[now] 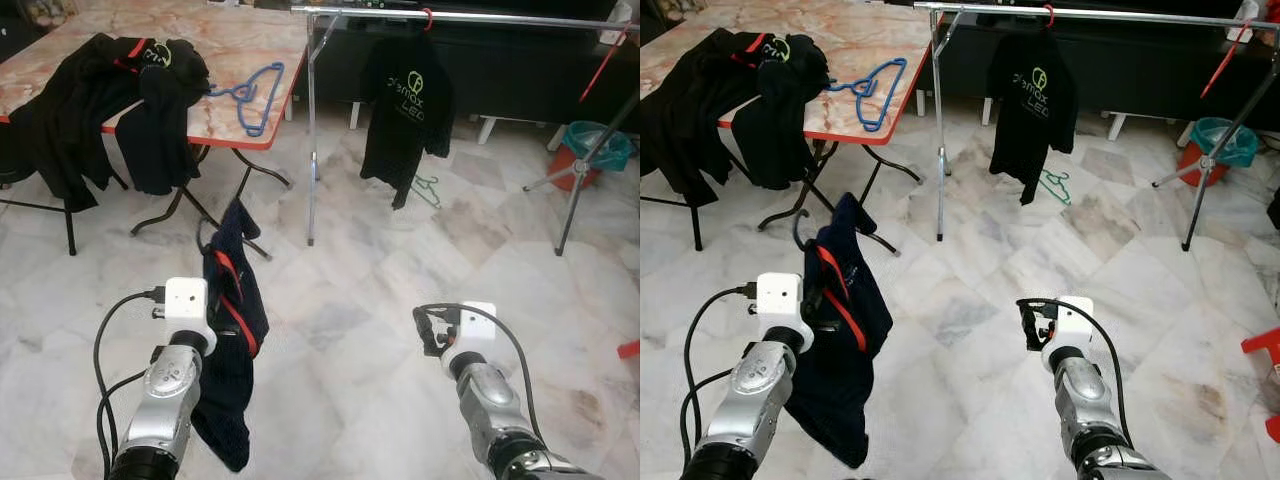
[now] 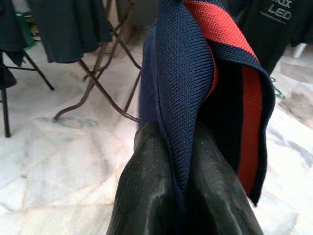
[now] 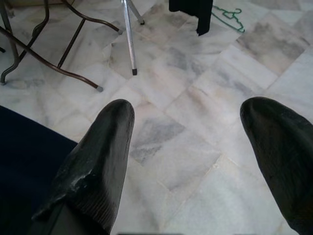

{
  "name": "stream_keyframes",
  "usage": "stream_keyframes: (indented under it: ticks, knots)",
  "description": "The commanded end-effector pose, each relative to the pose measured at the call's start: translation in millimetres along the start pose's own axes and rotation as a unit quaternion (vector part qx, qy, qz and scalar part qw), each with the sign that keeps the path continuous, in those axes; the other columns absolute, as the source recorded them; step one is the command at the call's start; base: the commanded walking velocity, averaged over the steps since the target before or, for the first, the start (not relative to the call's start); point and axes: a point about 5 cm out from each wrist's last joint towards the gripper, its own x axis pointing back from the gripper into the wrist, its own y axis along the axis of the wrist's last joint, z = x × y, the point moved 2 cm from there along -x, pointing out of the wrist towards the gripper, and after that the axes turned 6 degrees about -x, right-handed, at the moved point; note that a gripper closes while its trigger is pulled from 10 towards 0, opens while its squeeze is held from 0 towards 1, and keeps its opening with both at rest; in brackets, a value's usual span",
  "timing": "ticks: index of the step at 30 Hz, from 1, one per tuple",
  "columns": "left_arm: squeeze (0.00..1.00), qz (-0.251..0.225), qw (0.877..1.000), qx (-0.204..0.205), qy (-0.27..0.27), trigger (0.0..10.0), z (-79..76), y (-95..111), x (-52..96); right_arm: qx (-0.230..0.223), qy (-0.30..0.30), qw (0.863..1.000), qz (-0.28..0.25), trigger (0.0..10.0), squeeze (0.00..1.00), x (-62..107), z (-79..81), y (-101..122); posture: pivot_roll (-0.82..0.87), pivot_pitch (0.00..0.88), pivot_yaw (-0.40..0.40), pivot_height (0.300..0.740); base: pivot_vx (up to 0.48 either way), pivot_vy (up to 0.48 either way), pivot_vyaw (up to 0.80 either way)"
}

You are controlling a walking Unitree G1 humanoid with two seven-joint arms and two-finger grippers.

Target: Hang hanger

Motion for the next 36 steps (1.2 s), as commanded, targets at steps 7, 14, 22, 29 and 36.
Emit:
stream_keyframes:
  ticks: [7,14,22,29,36]
  knots:
    - [0.00,-0.011,1.000,-0.018,0.008,10.0,-5.0,3,-2.4,0.001,-0.003,1.000,-0.014,10.0,0.00,-1.2,4.5,3,0.02,0.052,-0.068,0.740,0.000,-0.069,0.00]
    - [0.00,-0.012,1.000,-0.020,0.013,10.0,-2.9,3,-4.3,0.006,-0.003,1.000,-0.016,10.0,0.00,-1.7,5.4,4,0.01,0.050,-0.070,0.740,0.000,-0.137,0.00]
    - [0.00,-0.016,0.999,-0.028,0.017,10.0,2.5,6,-6.5,0.010,-0.003,1.000,-0.022,10.0,0.00,-3.1,7.7,7,0.01,0.063,-0.066,0.740,0.000,-0.165,0.00]
    - [0.00,-0.019,0.999,-0.031,0.017,10.0,4.3,8,-8.4,0.014,-0.004,1.000,-0.024,10.0,0.00,-4.0,8.4,9,0.00,0.066,-0.061,0.740,0.000,-0.304,0.00]
    - [0.00,-0.022,0.999,-0.032,0.016,10.0,4.6,10,-10.1,0.015,-0.012,1.000,-0.025,10.0,0.00,-4.6,5.6,11,0.00,0.075,-0.058,0.740,0.000,-0.391,0.00]
